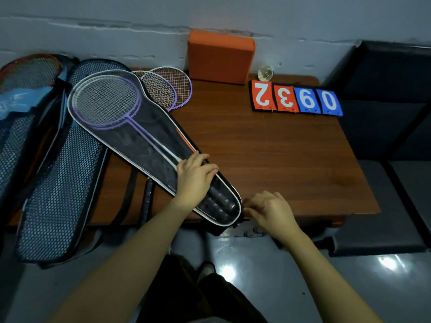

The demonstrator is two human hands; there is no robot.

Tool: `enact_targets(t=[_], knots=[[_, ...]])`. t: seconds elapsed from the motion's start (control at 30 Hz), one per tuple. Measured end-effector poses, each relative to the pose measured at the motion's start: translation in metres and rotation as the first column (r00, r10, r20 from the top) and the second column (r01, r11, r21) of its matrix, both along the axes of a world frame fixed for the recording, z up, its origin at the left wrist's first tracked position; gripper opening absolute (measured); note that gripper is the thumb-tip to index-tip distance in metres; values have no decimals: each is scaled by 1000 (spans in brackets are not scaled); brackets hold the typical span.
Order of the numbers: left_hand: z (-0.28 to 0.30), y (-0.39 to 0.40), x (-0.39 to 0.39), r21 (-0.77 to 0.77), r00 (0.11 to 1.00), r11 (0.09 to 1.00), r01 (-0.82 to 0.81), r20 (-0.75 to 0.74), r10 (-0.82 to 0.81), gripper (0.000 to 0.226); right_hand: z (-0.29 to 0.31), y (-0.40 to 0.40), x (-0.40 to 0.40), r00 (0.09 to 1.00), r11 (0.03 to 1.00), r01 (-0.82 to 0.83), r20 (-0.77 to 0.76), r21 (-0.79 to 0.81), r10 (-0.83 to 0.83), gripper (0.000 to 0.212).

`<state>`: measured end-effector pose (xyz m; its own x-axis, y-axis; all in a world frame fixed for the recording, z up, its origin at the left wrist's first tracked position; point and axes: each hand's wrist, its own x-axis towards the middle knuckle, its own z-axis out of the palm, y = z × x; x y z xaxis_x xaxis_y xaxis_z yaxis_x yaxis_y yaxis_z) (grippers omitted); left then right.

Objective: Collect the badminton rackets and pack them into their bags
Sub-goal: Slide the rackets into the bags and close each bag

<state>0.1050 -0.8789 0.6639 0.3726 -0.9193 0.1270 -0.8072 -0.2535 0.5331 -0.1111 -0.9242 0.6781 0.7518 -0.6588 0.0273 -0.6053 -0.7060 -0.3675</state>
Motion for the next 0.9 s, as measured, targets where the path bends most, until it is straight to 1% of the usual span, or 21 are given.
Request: enact_targets(t=[0.07, 0.17, 0.2, 0.27, 0.37, 0.43, 0.5, 0.6, 0.67, 0.73, 0.83, 0.9], knots=[[-3, 7, 2, 30, 999, 998, -50, -13, 51, 31, -4, 2, 7, 999, 1000, -3, -44, -5, 3, 17], [-8, 26, 9, 173, 980, 965, -197, 1, 200, 51, -9, 7, 25, 998, 999, 52, -24, -13, -52, 47], [-10, 34, 11, 200, 966, 946, -254, 11, 257, 55, -11, 8, 34, 998, 998, 64, -24, -13, -64, 52], [-15, 51, 14, 196, 936, 916, -349, 22, 352, 58, -15, 7, 55, 997, 998, 59, -42, 6, -59, 50], [-21, 68, 23, 204, 902, 883, -422, 1, 431, 60, -18, 2, 89, 999, 999, 5, -44, 32, -4, 50], [-22, 72, 29, 220, 891, 872, -438, -27, 454, 63, -18, -3, 110, 998, 999, -30, -49, 14, 30, 50], [-24, 73, 36, 221, 876, 863, -454, -64, 477, 65, -19, -10, 126, 998, 999, -26, -54, 19, 27, 50], [-22, 70, 46, 250, 819, 820, -514, -140, 556, 68, -20, -21, 142, 997, 996, -23, -73, 81, 29, 53], [-22, 69, 51, 249, 802, 822, -512, -205, 561, 69, -18, -26, 148, 997, 989, -28, -65, 144, 37, 55], [-22, 69, 52, 203, 781, 837, -508, -301, 548, 69, -15, -27, 152, 999, 986, -36, -33, 161, 42, 56], [-20, 72, 48, 130, 760, 854, -504, -403, 510, 69, -14, -19, 150, 994, 994, -75, 91, 82, 68, 51], [-19, 73, 44, 92, 716, 856, -509, -506, 480, 69, -14, -11, 147, 982, 996, -73, 179, 44, 64, 47]])
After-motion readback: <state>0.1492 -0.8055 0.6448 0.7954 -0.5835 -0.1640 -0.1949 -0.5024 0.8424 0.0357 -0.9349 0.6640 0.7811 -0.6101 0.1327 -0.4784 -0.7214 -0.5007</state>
